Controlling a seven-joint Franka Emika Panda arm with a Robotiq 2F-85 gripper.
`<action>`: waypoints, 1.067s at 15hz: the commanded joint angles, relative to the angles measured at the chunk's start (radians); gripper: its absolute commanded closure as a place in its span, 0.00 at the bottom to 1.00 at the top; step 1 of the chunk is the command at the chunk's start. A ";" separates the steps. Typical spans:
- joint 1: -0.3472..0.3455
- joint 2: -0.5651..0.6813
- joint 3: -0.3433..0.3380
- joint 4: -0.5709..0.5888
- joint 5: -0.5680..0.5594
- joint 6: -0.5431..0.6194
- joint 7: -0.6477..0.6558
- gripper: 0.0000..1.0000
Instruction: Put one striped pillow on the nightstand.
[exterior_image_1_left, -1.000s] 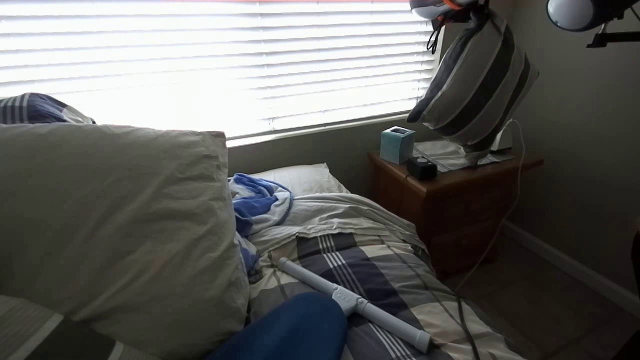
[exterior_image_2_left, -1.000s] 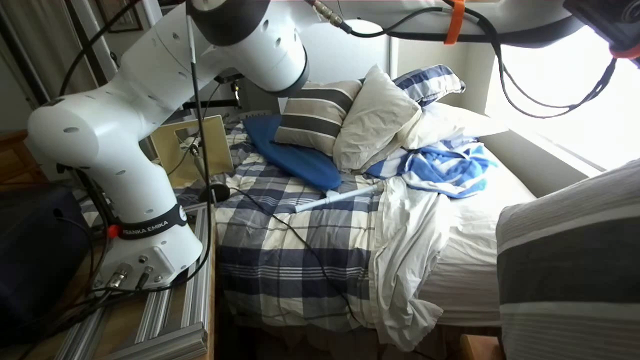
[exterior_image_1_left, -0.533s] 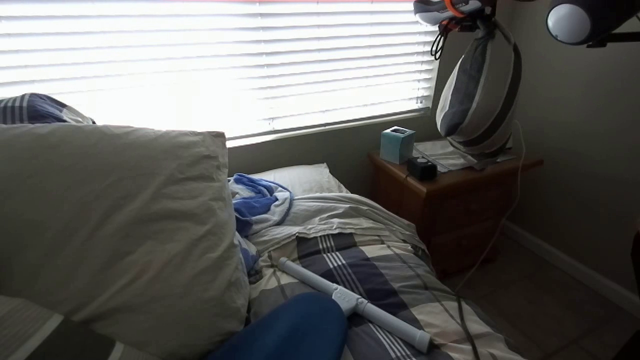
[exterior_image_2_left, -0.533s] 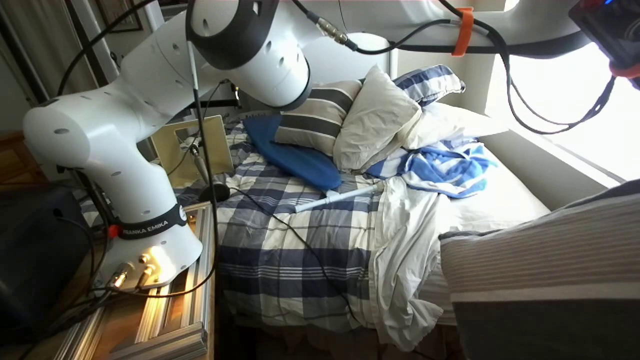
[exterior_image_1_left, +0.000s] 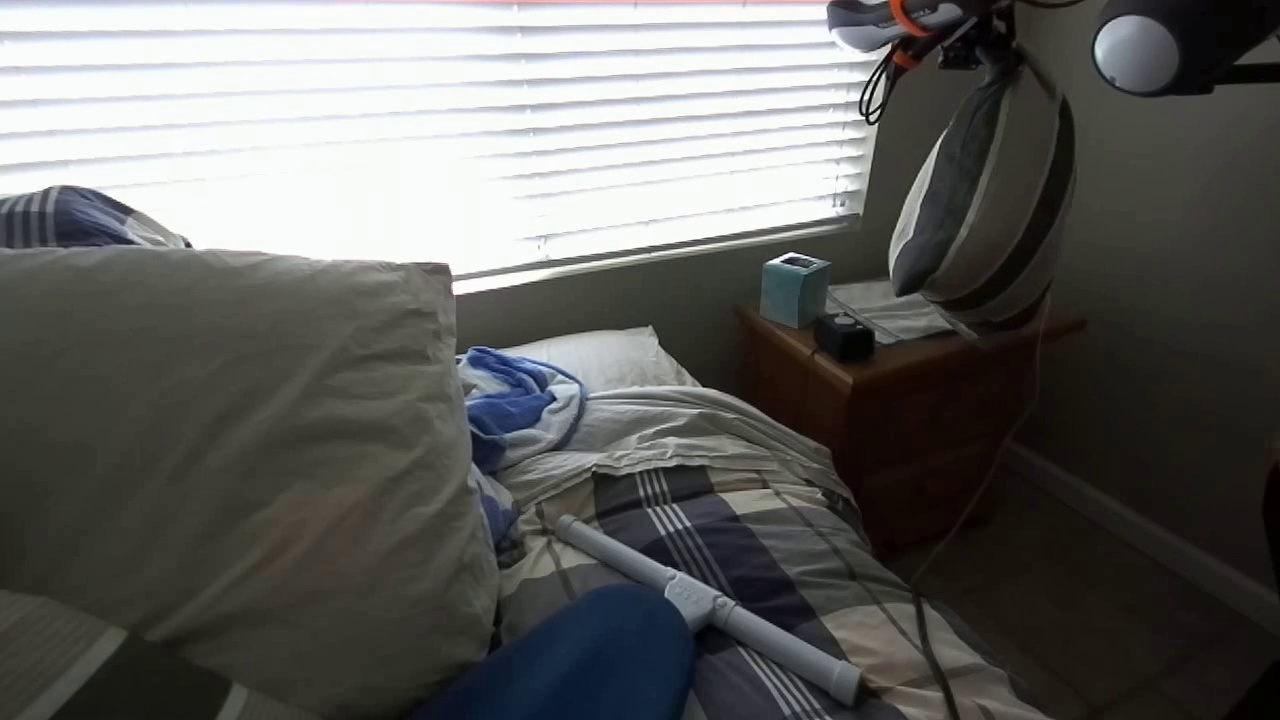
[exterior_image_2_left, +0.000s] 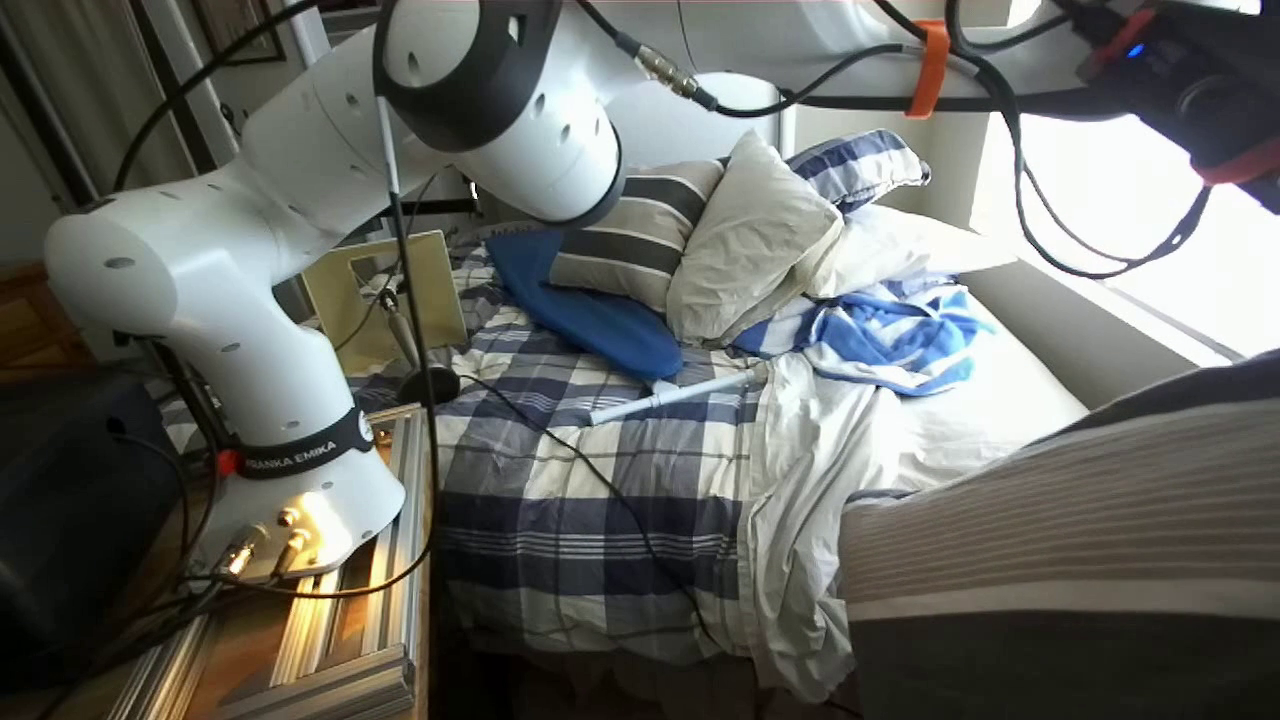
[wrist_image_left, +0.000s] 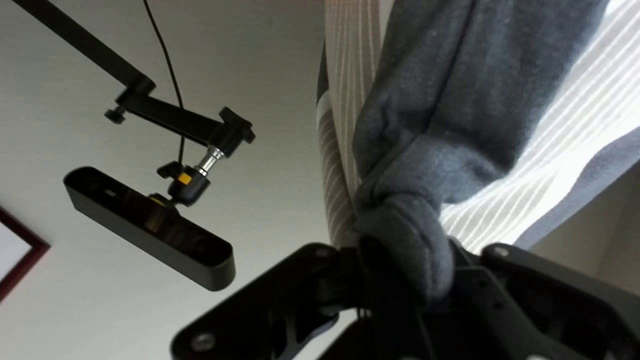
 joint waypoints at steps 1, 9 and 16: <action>-0.020 -0.006 0.008 0.032 -0.009 -0.060 0.096 0.97; -0.020 0.008 0.038 0.025 -0.012 -0.057 0.096 0.89; -0.040 0.024 0.086 0.044 0.014 -0.041 0.141 0.97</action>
